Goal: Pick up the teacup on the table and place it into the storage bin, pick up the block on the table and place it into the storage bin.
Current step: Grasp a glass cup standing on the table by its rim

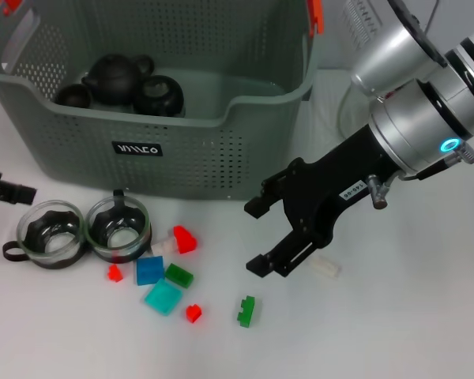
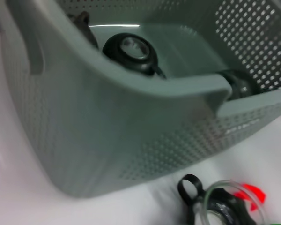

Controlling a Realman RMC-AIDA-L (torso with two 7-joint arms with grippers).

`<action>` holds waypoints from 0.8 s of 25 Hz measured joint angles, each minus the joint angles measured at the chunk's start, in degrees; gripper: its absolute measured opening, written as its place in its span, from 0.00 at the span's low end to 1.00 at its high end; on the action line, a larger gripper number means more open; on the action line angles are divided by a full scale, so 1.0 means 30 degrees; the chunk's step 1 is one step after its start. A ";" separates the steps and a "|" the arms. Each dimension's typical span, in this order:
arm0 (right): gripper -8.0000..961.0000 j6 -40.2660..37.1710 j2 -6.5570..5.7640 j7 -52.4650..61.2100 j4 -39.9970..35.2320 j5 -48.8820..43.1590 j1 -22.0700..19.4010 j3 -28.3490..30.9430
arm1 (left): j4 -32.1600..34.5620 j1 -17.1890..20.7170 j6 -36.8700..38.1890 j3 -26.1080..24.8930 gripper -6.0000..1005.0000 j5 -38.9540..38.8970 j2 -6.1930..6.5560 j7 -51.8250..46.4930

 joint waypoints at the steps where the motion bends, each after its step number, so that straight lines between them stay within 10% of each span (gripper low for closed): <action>1: 0.98 0.0105 -0.0001 0.0064 0.0001 0.0001 0.0002 0.0007 | -0.0089 -0.0350 -0.0135 0.0124 0.85 0.0551 -0.0120 -0.0132; 20: 0.98 0.1296 -0.0001 -0.0163 0.0618 0.0236 -0.0185 0.0116 | -0.0330 -0.1958 -0.1592 0.3453 0.85 0.4609 -0.1494 -0.2935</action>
